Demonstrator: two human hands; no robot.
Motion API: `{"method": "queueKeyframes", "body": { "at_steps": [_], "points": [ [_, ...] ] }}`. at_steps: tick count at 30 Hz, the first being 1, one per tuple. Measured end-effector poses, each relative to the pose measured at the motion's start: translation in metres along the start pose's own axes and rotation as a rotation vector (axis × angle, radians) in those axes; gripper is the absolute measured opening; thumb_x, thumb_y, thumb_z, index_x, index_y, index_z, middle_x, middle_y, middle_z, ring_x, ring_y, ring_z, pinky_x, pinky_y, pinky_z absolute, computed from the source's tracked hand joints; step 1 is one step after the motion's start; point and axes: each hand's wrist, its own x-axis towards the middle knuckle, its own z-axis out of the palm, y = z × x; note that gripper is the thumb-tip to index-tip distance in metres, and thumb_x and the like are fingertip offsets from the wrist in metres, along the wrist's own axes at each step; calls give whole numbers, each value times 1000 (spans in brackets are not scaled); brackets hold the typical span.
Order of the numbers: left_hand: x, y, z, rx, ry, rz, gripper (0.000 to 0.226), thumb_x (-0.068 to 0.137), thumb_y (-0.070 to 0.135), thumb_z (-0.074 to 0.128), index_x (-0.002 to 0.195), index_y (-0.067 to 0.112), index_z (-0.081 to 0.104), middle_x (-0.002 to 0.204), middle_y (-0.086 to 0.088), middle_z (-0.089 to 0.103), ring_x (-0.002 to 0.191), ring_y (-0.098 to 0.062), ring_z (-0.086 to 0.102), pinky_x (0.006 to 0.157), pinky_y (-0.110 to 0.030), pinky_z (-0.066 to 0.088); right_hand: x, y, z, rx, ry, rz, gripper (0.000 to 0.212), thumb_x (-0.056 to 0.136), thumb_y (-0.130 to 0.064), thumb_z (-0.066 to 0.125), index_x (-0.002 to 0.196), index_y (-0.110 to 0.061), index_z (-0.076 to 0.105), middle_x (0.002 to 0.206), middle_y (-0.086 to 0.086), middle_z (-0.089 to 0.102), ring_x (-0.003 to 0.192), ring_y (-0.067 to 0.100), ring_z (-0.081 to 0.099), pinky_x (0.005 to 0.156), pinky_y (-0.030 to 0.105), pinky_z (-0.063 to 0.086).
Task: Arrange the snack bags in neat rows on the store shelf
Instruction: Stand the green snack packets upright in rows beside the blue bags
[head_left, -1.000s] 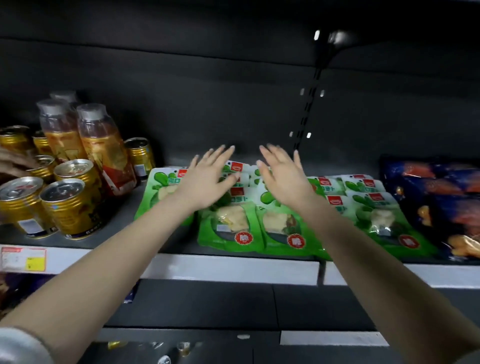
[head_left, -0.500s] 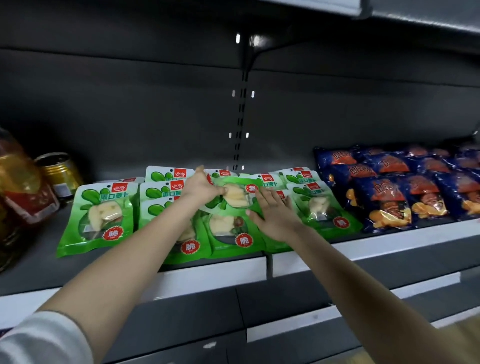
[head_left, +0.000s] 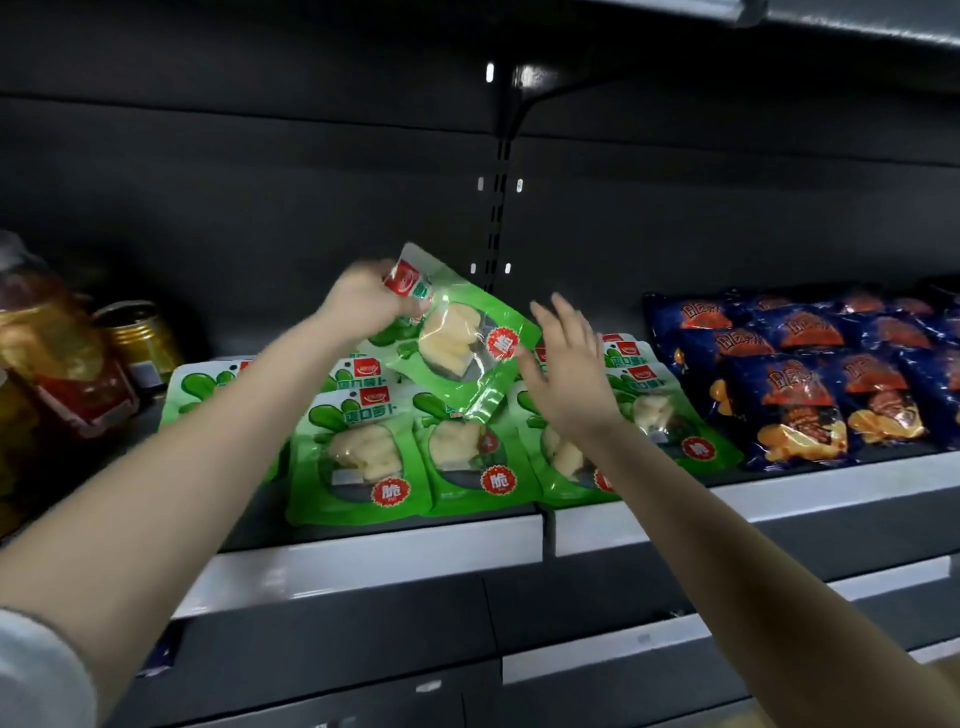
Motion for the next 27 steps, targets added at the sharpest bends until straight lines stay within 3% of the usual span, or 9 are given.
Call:
{"method": "queueKeyframes", "body": {
  "at_steps": [3,6,9,12,15,17,19,24,27],
  "points": [
    [0,19,-31,277,-200,72,30,79,20,74,105,16,60,92,2,63,84,-16,60,65,-25,44,12,-24,-8,74,68,-76,60,97,-43,41,149,-20,21,153,3,28,141,21,24,118,43,13],
    [-2,28,-41,413,-473,175,22,77,13,73,97,11,64,86,1,68,75,-12,63,69,-28,49,17,-54,-8,341,-180,-45,69,90,-44,58,146,-17,29,137,2,52,114,18,56,101,39,44],
    [-10,24,-39,413,-580,215,16,77,8,73,93,10,68,82,4,70,66,0,62,66,-14,49,12,-71,5,746,-425,61,41,83,-21,72,121,-18,55,113,5,68,99,19,66,93,44,51],
    [-15,5,-37,283,-453,193,23,78,15,74,100,19,68,90,6,71,76,3,64,75,-12,50,9,-73,20,806,-399,106,35,80,-16,74,112,-19,59,104,5,71,98,22,67,92,48,51],
    [-20,-16,-42,23,-176,146,61,76,20,76,129,26,47,124,1,58,105,-10,58,91,-23,47,12,-72,27,802,-301,151,28,82,-20,73,107,-21,59,103,-1,70,98,17,65,93,44,50],
    [-26,-26,-46,-100,-86,36,86,76,23,76,144,26,24,129,1,46,112,-14,51,85,-25,47,13,-75,30,873,-261,193,25,85,-20,70,106,-23,57,105,-2,69,99,15,64,93,43,50],
    [-34,-38,-46,-223,-114,-119,97,75,23,76,148,22,12,120,3,52,108,-16,55,75,-28,50,13,-82,35,978,-274,220,27,87,-18,67,111,-24,55,109,-1,67,103,17,63,95,45,50],
    [-53,-72,-55,-402,-77,-178,83,66,2,80,137,11,40,113,-5,65,105,-20,64,93,-37,51,11,-111,55,933,-323,161,26,87,-22,66,108,-25,51,103,-9,64,102,15,61,94,40,50],
    [-68,-89,-76,-412,8,-199,71,71,-7,74,133,10,44,109,-5,66,100,-17,64,86,-29,55,10,-121,60,800,-304,21,31,91,-22,62,119,-21,48,101,-14,59,92,7,62,79,16,50]
  ]
}}
